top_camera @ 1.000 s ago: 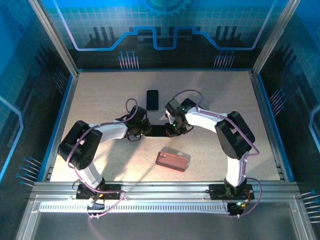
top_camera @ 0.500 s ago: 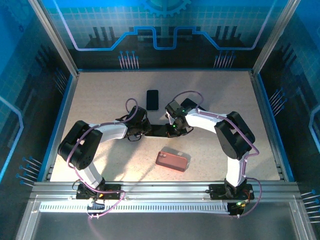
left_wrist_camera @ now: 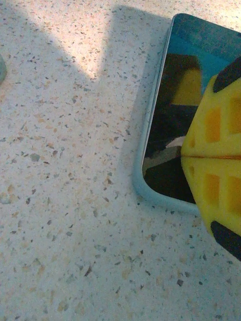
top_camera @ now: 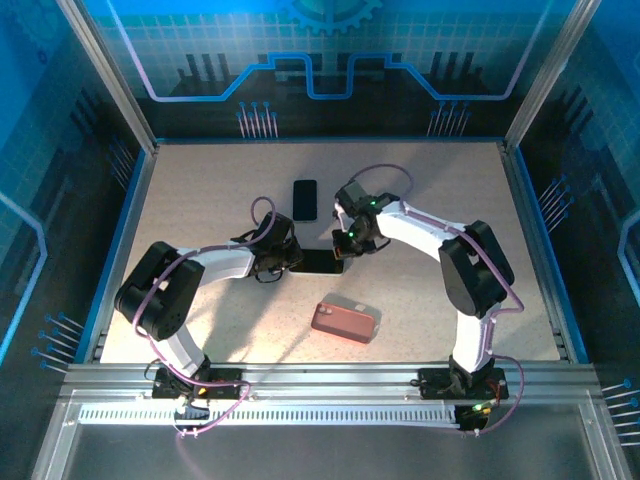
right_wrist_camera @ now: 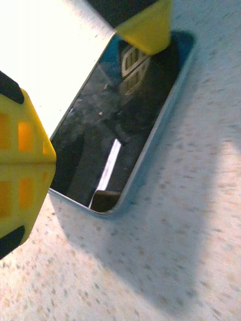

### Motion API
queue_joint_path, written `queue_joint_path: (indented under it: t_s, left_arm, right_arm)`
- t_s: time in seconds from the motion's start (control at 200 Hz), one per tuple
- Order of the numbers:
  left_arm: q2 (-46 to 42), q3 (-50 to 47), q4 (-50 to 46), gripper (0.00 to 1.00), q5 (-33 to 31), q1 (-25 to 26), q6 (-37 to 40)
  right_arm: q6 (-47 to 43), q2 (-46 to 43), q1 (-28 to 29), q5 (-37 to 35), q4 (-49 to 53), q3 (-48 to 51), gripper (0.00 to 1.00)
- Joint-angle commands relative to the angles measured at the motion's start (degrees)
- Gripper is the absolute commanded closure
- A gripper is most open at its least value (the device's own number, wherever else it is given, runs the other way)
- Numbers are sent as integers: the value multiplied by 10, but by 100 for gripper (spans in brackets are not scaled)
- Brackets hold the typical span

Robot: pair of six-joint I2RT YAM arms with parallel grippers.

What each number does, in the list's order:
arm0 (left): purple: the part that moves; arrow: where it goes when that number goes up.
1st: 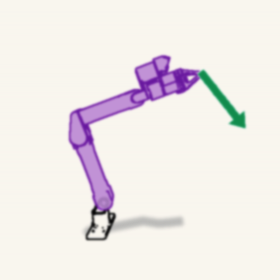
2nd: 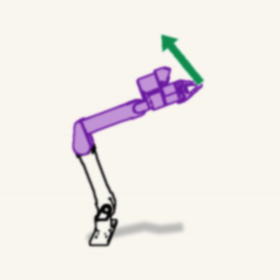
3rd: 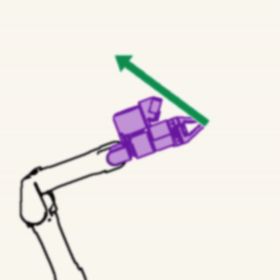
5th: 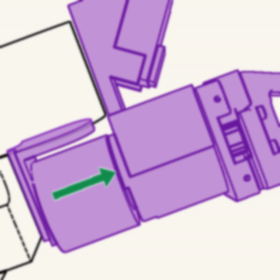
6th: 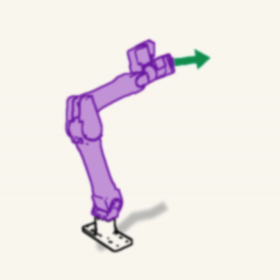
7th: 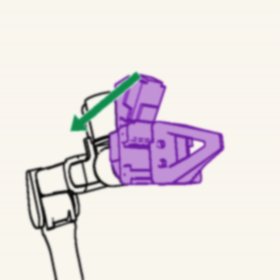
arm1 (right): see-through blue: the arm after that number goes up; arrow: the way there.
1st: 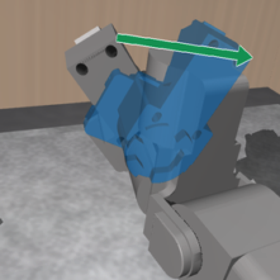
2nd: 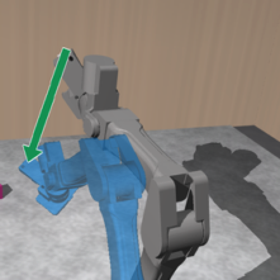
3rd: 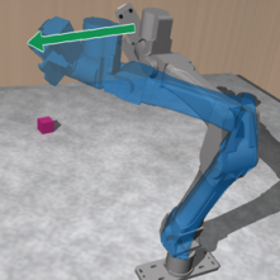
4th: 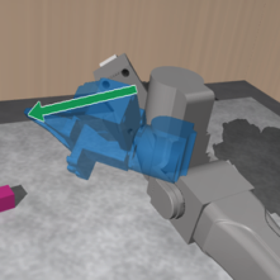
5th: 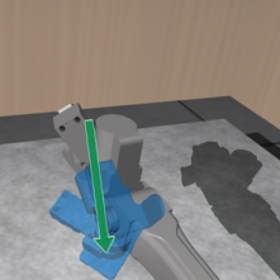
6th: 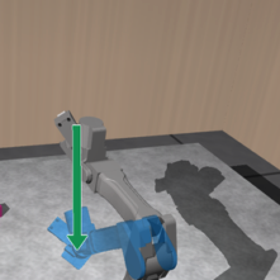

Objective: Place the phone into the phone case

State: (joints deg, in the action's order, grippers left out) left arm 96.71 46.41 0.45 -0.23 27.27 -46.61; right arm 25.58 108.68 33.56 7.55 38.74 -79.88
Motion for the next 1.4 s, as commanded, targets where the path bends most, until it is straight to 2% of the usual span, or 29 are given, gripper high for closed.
queue_joint_path:
  t_s: [0.0, 0.33, 0.555, 0.926, 1.136, 1.396]
  left_arm:
    - [-13, -19, -38, 92, -24, 1, -8]
    - [-75, -25, -54, 91, -37, 1, 0]
    - [-92, -44, -47, 91, -30, 9, -13]
    - [-60, -71, -17, 91, -30, 25, -42]
    - [-42, -75, -11, 91, -32, 30, -52]
    - [-37, -80, -7, 92, -39, 30, -54]
  right_arm:
    - [-23, 8, -14, -5, 33, -27, 100]
    - [-48, 61, -24, -23, 52, -77, 100]
    - [-55, 82, -24, -25, 55, -77, 100]
    - [-51, 113, -19, -23, 42, -61, 100]
    - [-51, 148, 7, -61, 46, -49, 100]
    - [-23, 169, 36, -49, 20, 4, 100]
